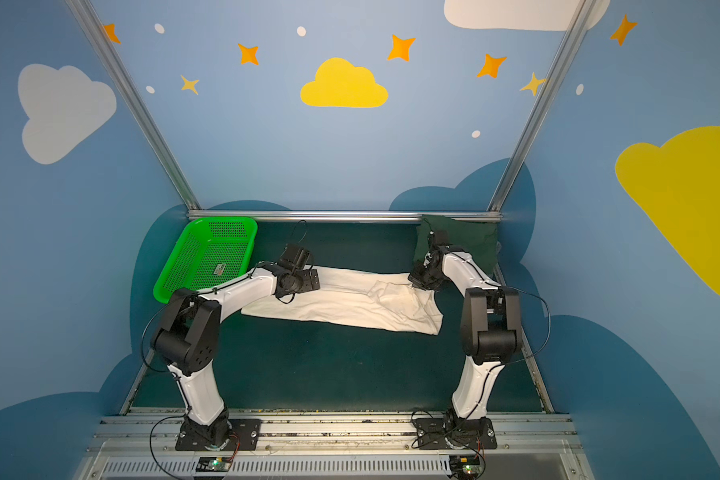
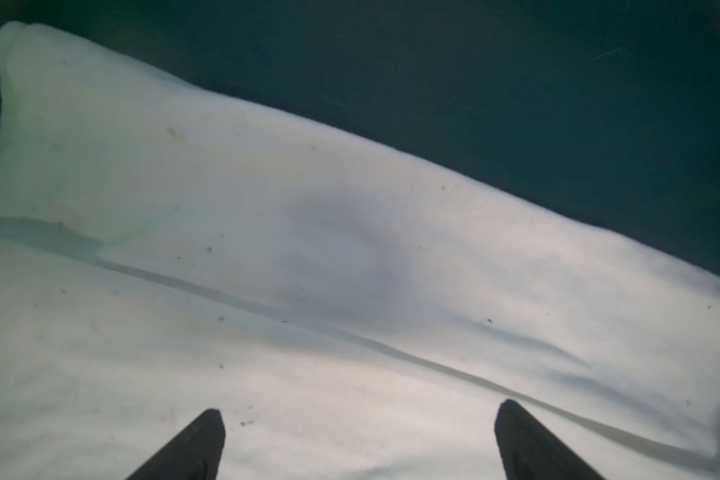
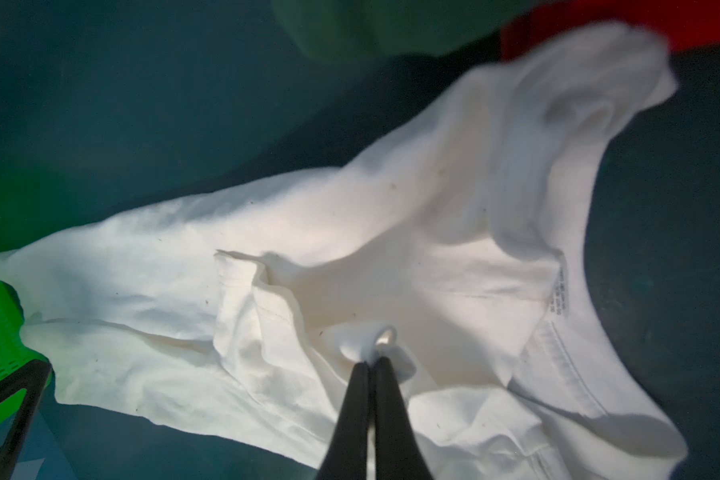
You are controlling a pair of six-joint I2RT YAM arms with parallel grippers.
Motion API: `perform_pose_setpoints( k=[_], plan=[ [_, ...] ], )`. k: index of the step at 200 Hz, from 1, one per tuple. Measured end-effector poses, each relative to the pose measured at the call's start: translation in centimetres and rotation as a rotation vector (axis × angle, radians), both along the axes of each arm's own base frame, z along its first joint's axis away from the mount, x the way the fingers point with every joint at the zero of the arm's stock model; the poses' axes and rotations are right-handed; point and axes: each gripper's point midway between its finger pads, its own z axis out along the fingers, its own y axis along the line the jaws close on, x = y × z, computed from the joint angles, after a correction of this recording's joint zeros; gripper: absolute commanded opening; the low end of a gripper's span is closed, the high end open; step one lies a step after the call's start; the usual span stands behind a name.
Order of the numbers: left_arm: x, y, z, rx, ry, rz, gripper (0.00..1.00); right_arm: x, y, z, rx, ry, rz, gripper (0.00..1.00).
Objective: Fold and stack the t-shirts
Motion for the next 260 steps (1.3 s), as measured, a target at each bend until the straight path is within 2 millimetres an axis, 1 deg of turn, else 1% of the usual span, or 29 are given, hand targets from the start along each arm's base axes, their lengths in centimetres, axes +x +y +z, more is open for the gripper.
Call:
perform_pose_setpoints(
  k=[44,85,114,165,180,203,229,230,240,248,249,252,256,260],
  plan=[
    [0.1,0.2,0.0,0.000,0.000,0.006,1.00,1.3,-0.1,0.2,-0.020,-0.002,-0.015,0.00],
    [0.1,0.4,0.0,0.000,0.000,0.009,1.00,3.2,-0.6,0.5,-0.063,-0.013,-0.033,0.00],
    [0.2,0.6,0.0,0.005,-0.002,0.014,1.00,4.9,-0.4,0.8,-0.082,-0.023,-0.032,0.00],
    [-0.5,1.3,-1.0,0.026,0.022,0.024,1.00,6.9,0.2,0.0,-0.114,0.002,-0.018,0.00],
    [-0.8,1.5,-1.1,0.031,0.029,0.025,1.00,7.4,-0.1,0.0,-0.160,0.008,-0.021,0.00],
    [-0.8,1.6,-0.9,0.028,0.025,0.027,1.00,7.9,-1.2,0.2,-0.237,0.017,-0.028,0.00],
    [-0.8,1.4,-0.2,0.015,0.011,0.026,1.00,7.9,-1.7,0.2,-0.283,0.030,-0.016,0.00],
    [-0.8,1.3,-0.2,0.013,0.011,0.025,1.00,7.8,-1.7,0.2,-0.285,0.030,-0.015,0.01],
    [-0.8,1.1,0.3,0.005,0.003,0.019,1.00,7.5,-2.0,0.1,-0.302,0.044,-0.010,0.24],
    [-0.8,0.7,0.7,-0.007,-0.003,0.011,1.00,7.2,-2.1,0.1,-0.312,0.054,-0.007,0.47],
    [-0.8,0.7,0.7,-0.008,-0.003,0.009,1.00,7.2,-2.1,0.1,-0.313,0.054,-0.007,0.48],
    [-0.8,0.6,0.8,-0.011,-0.005,0.007,1.00,7.1,-2.2,0.1,-0.316,0.058,-0.005,0.58],
    [-0.8,0.3,1.1,-0.017,-0.010,0.001,1.00,7.0,-2.2,0.0,-0.319,0.062,-0.003,0.69],
    [-0.8,0.0,1.3,-0.021,-0.014,-0.004,1.00,6.9,-2.3,0.0,-0.321,0.064,0.000,0.77]
  ],
)
